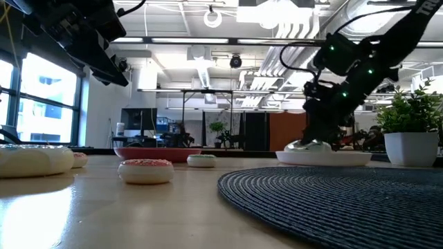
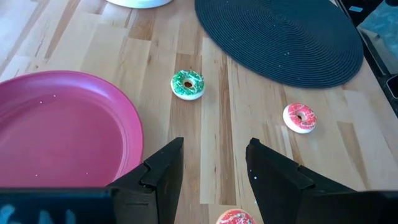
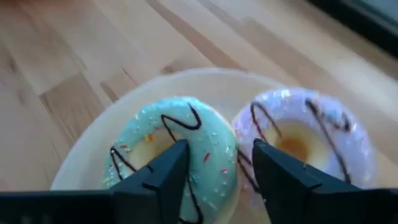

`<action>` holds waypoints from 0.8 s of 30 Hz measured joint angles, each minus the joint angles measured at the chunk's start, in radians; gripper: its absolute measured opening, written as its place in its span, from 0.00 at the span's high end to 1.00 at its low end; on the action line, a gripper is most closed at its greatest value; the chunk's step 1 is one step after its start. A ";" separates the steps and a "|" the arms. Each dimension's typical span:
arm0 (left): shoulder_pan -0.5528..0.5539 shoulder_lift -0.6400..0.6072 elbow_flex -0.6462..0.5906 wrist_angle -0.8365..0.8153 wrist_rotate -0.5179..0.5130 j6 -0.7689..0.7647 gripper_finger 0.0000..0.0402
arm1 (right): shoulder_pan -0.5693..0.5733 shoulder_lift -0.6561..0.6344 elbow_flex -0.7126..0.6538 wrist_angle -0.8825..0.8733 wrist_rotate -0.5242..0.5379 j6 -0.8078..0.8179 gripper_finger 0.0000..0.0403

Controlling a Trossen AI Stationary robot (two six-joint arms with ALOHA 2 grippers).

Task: Pick & Place donuts
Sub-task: Put the large light blue donut on the white plate, then put the large white donut on the white plate

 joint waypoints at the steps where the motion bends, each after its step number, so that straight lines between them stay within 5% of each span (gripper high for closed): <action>1: 0.000 0.000 0.000 0.000 0.000 0.000 0.58 | 0.000 -0.006 0.017 -0.016 0.000 -0.026 0.54; 12: -0.037 0.035 0.000 0.020 0.054 0.016 0.58 | 0.016 -0.012 0.284 -0.267 0.003 -0.190 0.50; 18: -0.223 0.148 0.000 0.066 0.049 0.032 0.58 | 0.057 -0.012 0.389 -0.266 -0.016 -0.283 0.52; 24: -0.431 0.310 -0.001 0.039 -0.072 0.032 0.58 | 0.076 -0.012 0.427 -0.261 -0.016 -0.294 0.52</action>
